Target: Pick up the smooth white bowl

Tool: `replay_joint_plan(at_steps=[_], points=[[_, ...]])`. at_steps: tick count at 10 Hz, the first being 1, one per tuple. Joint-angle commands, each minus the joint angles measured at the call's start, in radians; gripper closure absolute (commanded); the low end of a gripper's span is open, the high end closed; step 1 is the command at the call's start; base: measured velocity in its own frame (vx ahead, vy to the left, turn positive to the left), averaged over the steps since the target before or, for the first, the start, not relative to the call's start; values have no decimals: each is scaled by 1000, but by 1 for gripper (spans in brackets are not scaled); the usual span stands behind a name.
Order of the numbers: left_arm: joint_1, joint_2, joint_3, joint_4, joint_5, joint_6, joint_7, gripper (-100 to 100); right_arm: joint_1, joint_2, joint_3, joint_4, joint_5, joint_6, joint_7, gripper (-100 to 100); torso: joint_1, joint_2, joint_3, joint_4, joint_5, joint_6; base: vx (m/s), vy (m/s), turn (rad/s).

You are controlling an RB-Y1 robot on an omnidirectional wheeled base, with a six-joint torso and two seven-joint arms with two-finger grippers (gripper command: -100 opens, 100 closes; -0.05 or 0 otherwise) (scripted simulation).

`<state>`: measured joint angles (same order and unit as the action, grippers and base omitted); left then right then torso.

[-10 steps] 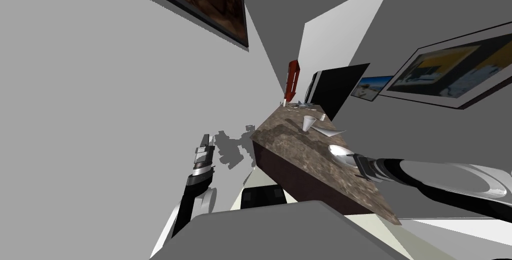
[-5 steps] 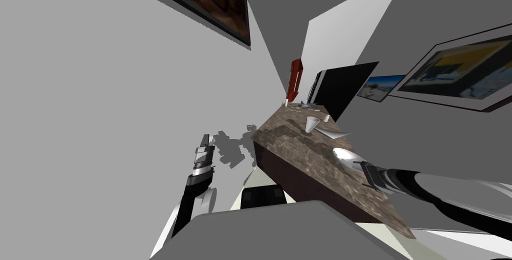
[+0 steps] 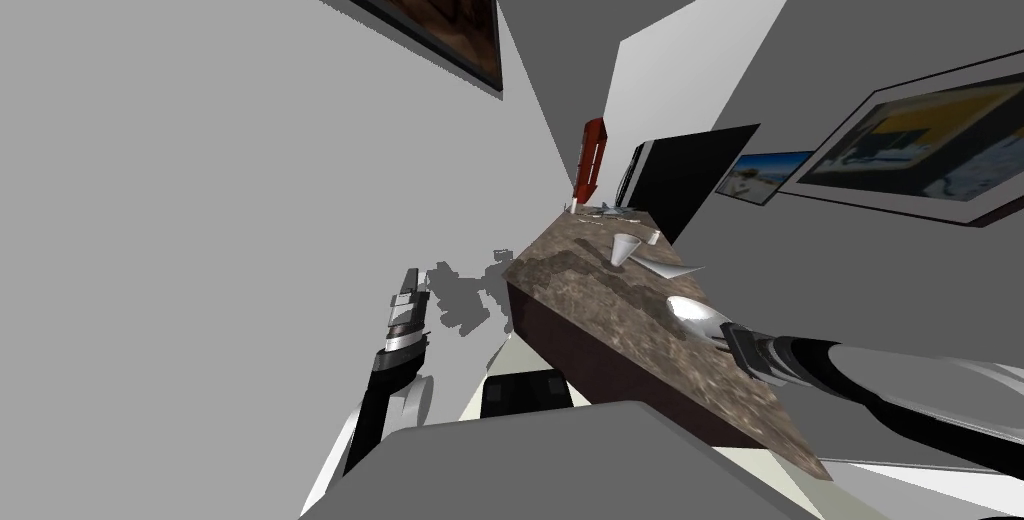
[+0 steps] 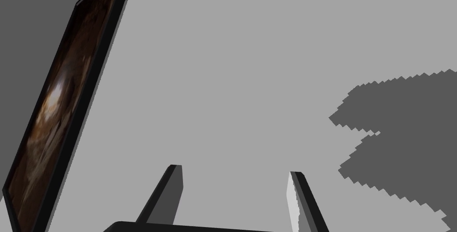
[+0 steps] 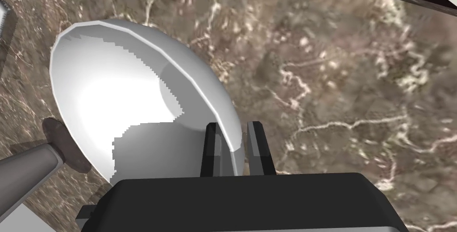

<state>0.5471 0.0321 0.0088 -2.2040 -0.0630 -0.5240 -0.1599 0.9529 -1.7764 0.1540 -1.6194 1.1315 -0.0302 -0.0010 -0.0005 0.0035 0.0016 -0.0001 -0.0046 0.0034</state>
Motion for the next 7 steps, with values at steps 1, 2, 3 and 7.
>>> replay_joint_plan(at_steps=[1,2,3,7], points=[[0,0,0,0,0,0,0,0,0,0,0,0,0,0,0,100,0,0,0,0,0,0,0,0,0],[0,0,0,0,0,0,0,0,0,0,0,0,0,0,0,0,0,0,0,0,0,0,0,0,0],[0,0,0,0,0,0,0,0,20,-27,-30,-10,-11,-16,-11,100,0,0,0,0,0,0,13,14,-42],[0,0,0,0,0,0,0,0,16,-57,-39,-14,-18,-23,-24,0,0,0,0,0,0,0,-1,5,-30]])
